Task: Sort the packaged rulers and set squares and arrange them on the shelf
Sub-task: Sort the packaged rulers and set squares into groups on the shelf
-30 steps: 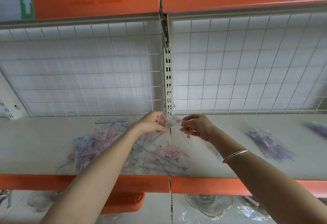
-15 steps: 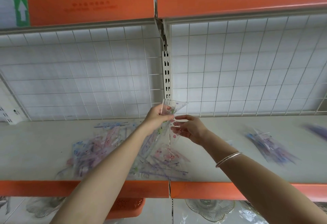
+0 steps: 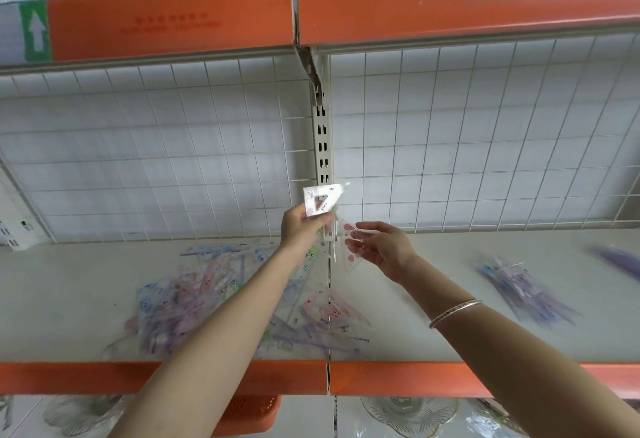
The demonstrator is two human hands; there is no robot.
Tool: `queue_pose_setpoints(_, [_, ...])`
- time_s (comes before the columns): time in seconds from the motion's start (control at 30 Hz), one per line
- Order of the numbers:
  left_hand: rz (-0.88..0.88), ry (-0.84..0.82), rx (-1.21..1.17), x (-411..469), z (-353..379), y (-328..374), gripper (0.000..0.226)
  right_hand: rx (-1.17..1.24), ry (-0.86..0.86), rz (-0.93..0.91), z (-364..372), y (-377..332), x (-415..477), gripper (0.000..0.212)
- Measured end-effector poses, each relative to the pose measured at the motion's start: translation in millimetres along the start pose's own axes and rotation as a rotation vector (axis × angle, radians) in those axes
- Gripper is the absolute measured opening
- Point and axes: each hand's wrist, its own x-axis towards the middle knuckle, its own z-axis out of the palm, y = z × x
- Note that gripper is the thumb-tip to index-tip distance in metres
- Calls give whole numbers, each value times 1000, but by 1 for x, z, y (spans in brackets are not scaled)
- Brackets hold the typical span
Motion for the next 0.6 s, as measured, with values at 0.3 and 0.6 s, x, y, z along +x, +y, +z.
queue_pose_setpoints(0.3, [6,179,-260,7,5,18,28,49,-13,-43,1,-6,-7,26])
queue_pose_setpoints(0.6, [-264,-42,-320,-20,-3,23,21,93,-12,-104,-2,-10,-14,21])
